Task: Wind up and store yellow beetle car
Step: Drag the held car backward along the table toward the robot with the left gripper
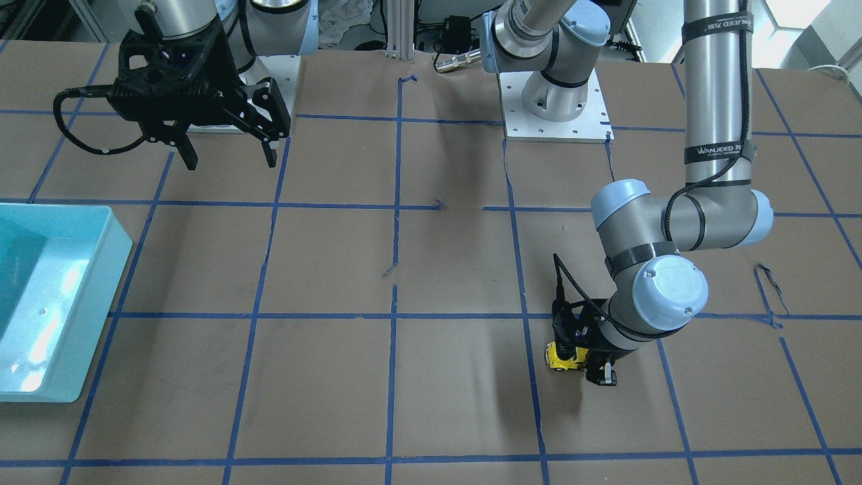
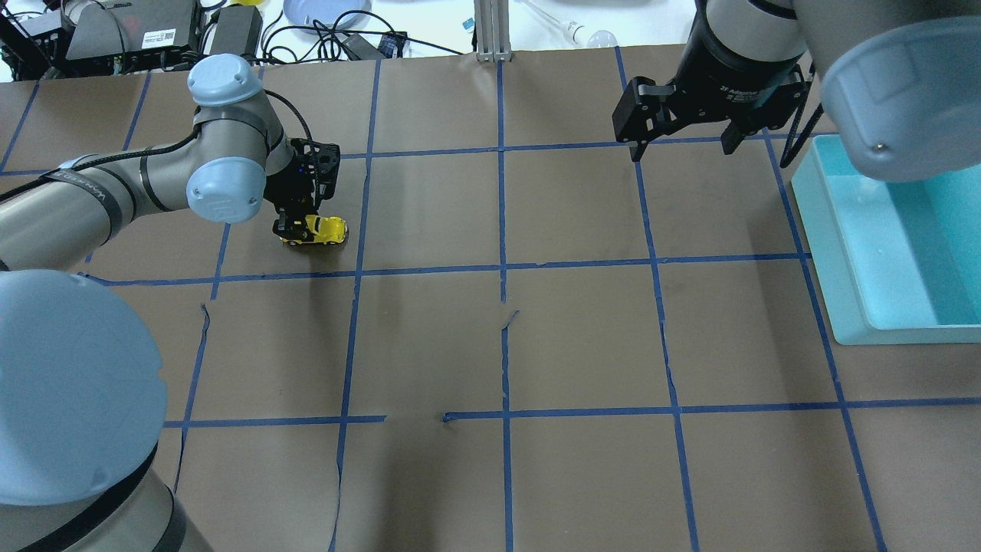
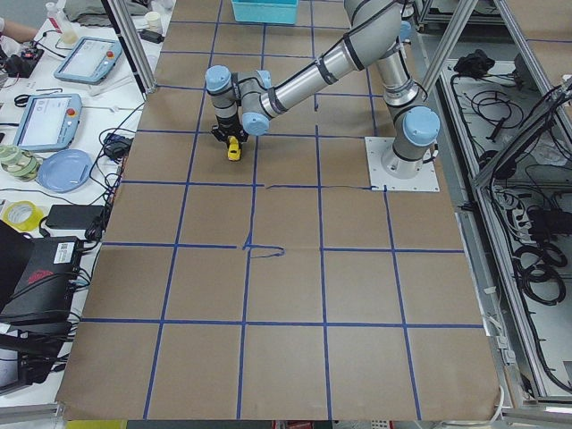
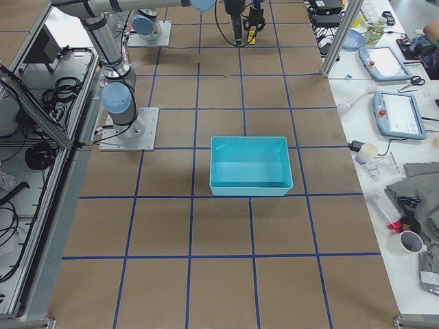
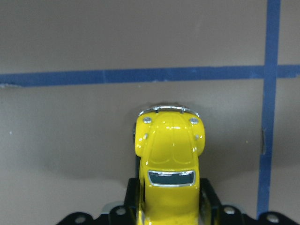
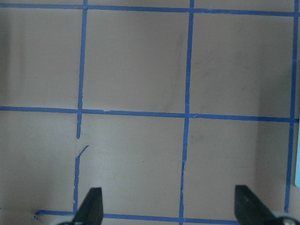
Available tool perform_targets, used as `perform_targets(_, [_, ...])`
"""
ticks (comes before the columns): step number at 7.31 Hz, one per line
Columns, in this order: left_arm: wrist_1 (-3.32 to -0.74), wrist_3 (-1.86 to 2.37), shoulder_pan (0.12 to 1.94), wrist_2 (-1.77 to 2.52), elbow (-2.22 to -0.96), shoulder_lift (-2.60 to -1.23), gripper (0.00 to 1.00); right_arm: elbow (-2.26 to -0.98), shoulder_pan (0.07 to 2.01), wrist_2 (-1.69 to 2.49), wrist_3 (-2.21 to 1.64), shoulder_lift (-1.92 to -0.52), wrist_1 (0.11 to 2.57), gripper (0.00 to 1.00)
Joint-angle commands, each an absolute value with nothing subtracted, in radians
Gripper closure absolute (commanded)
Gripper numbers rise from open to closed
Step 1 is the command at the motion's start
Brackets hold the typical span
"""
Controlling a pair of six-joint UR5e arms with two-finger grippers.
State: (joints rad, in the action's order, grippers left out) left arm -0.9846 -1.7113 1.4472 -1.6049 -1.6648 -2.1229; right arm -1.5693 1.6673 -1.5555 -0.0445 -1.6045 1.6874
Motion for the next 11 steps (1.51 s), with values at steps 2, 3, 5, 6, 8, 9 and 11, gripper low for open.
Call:
perform_targets(2, [-0.986,-1.776,1.347,-1.595,-1.672,-2.102,0.95,-1.569,1.667,-1.555,-0.044,-1.605,1.689,0.00])
perform_targets(3, [-0.988,-1.781,1.336,-1.597,-1.677,-2.097,0.95,-1.569,1.667,-1.555,-0.044,-1.605,1.687,0.00])
perform_targets(5, [-0.985,-1.850,1.325,-1.608,-1.690,-2.094,0.95,-1.569,1.667,-1.555,-0.045,-1.605,1.689,0.00])
perform_targets(6, [-0.985,-1.853,1.318,-1.608,-1.695,-2.088,0.95,-1.569,1.667,-1.555,-0.046,-1.605,1.689,0.00])
perform_targets(8, [-0.985,-1.856,1.316,-1.606,-1.700,-2.083,0.95,-1.569,1.667,-1.555,-0.046,-1.605,1.689,0.00])
perform_targets(9, [-0.985,-1.853,1.316,-1.606,-1.707,-2.083,0.95,-1.569,1.667,-1.555,-0.045,-1.605,1.689,0.00])
perform_targets(11, [-0.985,-1.861,1.309,-1.605,-1.707,-2.085,0.95,-1.569,1.667,-1.555,-0.045,-1.605,1.689,0.00])
